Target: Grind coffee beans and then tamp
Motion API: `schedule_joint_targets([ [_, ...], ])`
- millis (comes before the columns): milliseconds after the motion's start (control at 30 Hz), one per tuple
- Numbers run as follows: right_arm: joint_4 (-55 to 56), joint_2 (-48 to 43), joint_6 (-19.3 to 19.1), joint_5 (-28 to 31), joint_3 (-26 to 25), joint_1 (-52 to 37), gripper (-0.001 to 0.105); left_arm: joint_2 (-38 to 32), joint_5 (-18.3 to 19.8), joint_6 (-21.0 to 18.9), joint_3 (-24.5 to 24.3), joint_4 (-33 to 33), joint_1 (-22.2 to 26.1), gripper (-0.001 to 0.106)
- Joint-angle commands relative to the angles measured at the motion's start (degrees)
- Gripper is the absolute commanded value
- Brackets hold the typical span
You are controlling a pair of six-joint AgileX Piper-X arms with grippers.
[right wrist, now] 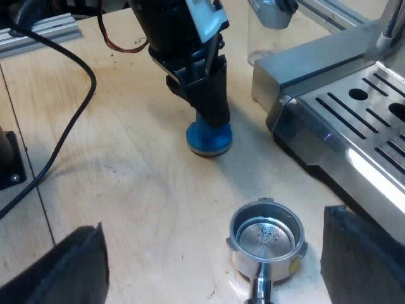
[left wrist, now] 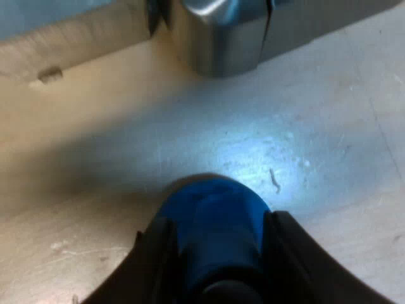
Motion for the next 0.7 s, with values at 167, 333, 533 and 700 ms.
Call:
schedule_joint_targets([
  [167,-0.82,-0.38,-0.73,-0.18,-0.27,0.12,0.07,-2.18,-0.41,0.82,-1.93,4.14,-0.29,0.0],
  [333,-0.82,-0.38,-0.73,-0.18,-0.27,0.12,0.07,-8.58,-0.41,0.86,-2.95,6.18,-0.29,0.0],
  [533,-0.27,-0.38,-0.73,-0.18,-0.27,0.12,0.07,-25.56,0.9,0.47,-2.93,12.25,-0.29,0.0],
  [700,1.14,-0.38,-0.61,-0.18,-0.27,0.12,0.07,-32.18,6.28,-2.13,-2.93,15.1,-0.29,0.0],
])
